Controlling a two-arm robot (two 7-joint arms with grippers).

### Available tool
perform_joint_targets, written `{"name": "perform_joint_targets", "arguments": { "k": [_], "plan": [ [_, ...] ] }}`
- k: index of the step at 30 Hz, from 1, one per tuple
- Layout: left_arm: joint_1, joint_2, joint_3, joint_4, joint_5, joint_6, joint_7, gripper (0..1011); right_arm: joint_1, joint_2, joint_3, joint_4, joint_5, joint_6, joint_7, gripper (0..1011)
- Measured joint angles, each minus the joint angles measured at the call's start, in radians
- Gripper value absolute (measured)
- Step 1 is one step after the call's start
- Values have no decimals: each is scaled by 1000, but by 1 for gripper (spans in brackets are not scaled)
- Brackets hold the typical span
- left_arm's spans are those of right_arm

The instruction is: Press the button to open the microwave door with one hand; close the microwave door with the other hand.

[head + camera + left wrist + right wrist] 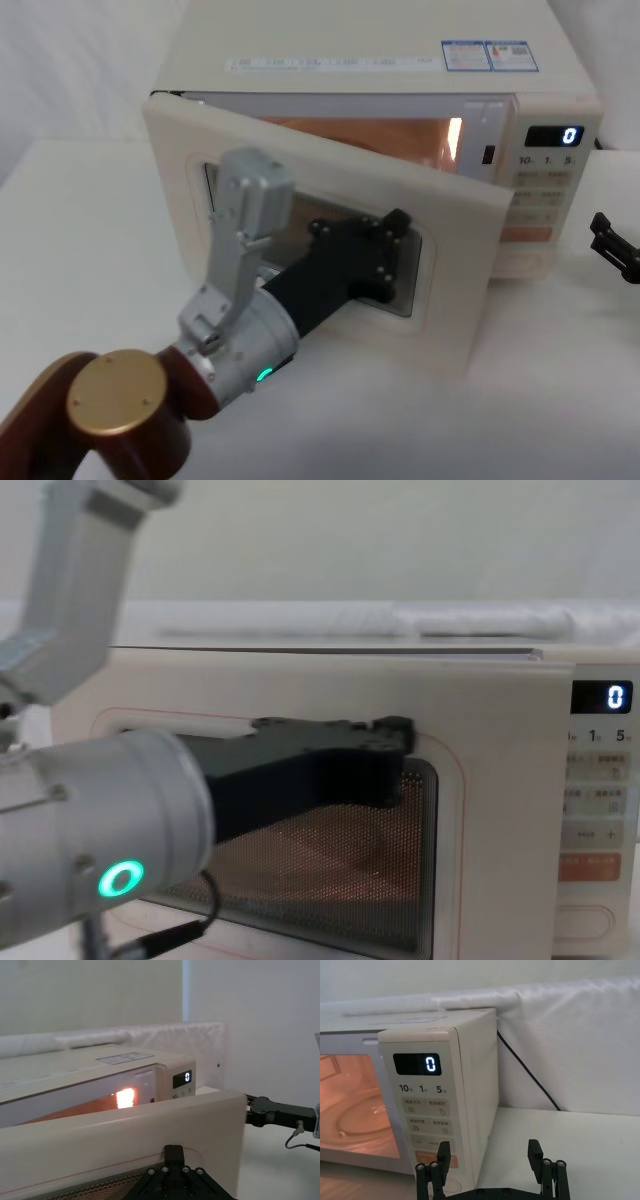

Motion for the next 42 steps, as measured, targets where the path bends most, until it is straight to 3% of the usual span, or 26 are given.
{"name": "perform_joint_targets", "arguments": {
  "k": [6, 18, 33, 42],
  "plan": [
    [-61, -32, 44, 54, 23, 11, -14, 0, 0, 0, 0, 0, 0, 0, 0, 1002],
    [-159, -93, 96, 151, 85, 0, -20, 0, 0, 0, 0, 0, 0, 0, 0, 1002],
    [-272, -192, 138, 291, 179, -26, -7, 0, 0, 0, 0, 0, 0, 0, 0, 1002],
    [-298, -220, 148, 351, 238, -45, 0, 0, 0, 0, 0, 0, 0, 0, 0, 1002]
  ]
}}
